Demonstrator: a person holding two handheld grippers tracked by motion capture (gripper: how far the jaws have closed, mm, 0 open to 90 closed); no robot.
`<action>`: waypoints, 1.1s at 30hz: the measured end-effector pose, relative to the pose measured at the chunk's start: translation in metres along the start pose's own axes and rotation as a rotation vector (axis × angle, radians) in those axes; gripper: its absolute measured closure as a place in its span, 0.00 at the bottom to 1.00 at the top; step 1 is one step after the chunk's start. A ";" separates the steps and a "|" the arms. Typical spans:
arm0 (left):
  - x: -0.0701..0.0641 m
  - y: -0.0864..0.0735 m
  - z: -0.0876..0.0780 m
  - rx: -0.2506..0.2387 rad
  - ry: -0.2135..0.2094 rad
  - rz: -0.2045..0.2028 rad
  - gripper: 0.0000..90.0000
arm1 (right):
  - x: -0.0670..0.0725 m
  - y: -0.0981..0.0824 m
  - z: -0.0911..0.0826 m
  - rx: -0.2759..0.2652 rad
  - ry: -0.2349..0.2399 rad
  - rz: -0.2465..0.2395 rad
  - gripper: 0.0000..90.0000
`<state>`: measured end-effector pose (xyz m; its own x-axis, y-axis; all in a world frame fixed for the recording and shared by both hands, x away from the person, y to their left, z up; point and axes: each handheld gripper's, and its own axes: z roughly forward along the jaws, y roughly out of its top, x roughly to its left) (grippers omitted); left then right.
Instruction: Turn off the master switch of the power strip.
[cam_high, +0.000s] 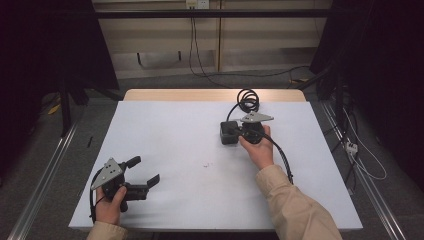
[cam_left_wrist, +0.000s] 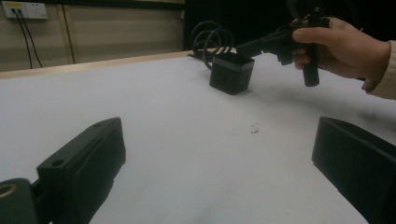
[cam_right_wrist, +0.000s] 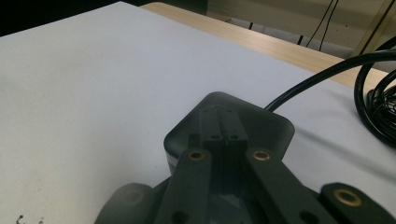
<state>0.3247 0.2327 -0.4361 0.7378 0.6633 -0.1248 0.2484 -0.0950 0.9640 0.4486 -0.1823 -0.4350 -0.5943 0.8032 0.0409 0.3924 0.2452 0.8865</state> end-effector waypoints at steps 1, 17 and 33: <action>0.000 0.000 0.000 0.000 0.000 0.000 0.03 | 0.000 0.000 0.000 -0.001 0.001 0.003 1.00; 0.001 0.000 0.001 0.003 0.002 0.000 0.03 | -0.001 -0.001 0.000 -0.007 0.006 0.002 1.00; 0.001 -0.001 -0.001 0.005 0.001 0.001 0.03 | -0.001 0.002 -0.005 -0.023 -0.007 0.019 0.85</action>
<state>0.3251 0.2342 -0.4371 0.7373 0.6641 -0.1240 0.2512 -0.0991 0.9629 0.4462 -0.1850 -0.4311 -0.5815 0.8117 0.0549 0.3876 0.2171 0.8959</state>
